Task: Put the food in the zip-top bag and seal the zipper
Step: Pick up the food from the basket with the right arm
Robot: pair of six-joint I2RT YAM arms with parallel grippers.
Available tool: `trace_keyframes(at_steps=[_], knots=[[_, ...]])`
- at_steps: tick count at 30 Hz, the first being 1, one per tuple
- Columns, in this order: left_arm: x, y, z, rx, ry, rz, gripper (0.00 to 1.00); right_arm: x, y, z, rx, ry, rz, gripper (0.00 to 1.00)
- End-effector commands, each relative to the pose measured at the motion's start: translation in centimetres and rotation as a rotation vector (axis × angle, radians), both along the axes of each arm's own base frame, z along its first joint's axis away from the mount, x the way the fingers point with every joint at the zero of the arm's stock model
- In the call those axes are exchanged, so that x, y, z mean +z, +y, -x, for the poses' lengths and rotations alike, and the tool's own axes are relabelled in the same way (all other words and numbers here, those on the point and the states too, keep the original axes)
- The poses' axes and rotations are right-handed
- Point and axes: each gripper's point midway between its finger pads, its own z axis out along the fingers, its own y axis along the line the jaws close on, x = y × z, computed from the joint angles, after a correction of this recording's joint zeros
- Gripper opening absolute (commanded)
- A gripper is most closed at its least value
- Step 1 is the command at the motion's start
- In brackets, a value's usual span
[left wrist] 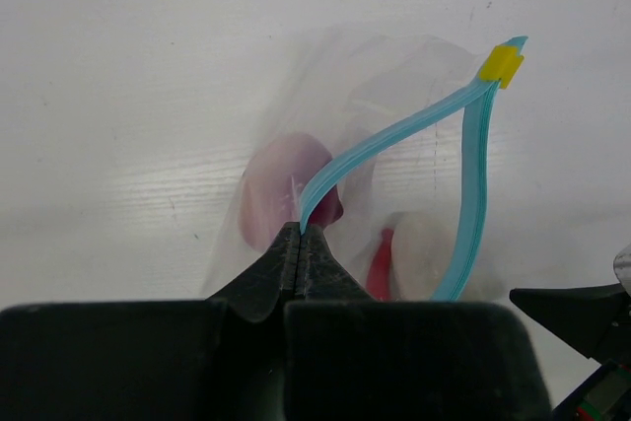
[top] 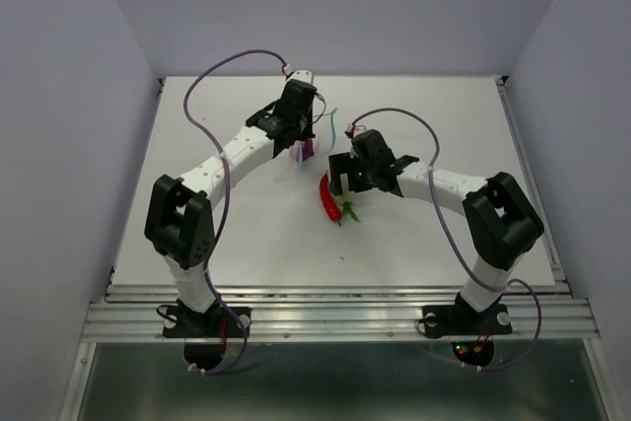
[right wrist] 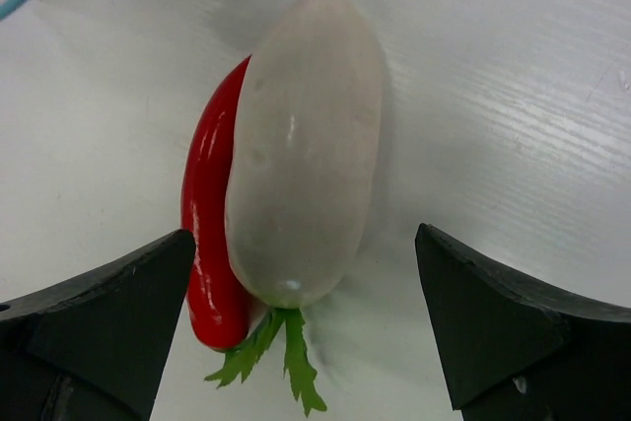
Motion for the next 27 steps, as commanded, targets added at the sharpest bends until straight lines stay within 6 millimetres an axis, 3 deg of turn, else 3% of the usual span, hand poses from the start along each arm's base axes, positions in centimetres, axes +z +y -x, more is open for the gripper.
trace_keyframes(at_steps=[1,11,13,15,18,23,27], knots=[[1.6,0.3,-0.2,0.015,-0.041,0.006,0.00,1.3,0.9,-2.4,-0.052,-0.090,-0.016,0.98],[1.2,0.5,-0.4,0.028,-0.029,0.001,0.00,0.1,2.0,-1.8,-0.028,-0.060,-0.048,0.83],[1.3,0.5,-0.5,0.033,-0.031,0.003,0.00,0.1,1.9,-1.9,-0.035,-0.063,-0.043,0.75],[1.2,0.6,-0.4,0.034,-0.027,0.000,0.00,0.3,2.0,-1.9,-0.031,-0.068,-0.047,0.59],[1.5,0.6,-0.5,0.035,-0.032,0.004,0.00,0.8,2.0,-1.9,-0.032,-0.075,-0.054,0.49],[1.2,0.7,-0.5,0.039,-0.027,-0.001,0.00,1.5,1.8,-1.7,-0.036,-0.086,-0.063,0.41],[1.2,0.8,-0.4,0.044,-0.025,0.002,0.00,2.3,1.3,-1.8,-0.053,-0.112,-0.057,0.40]])
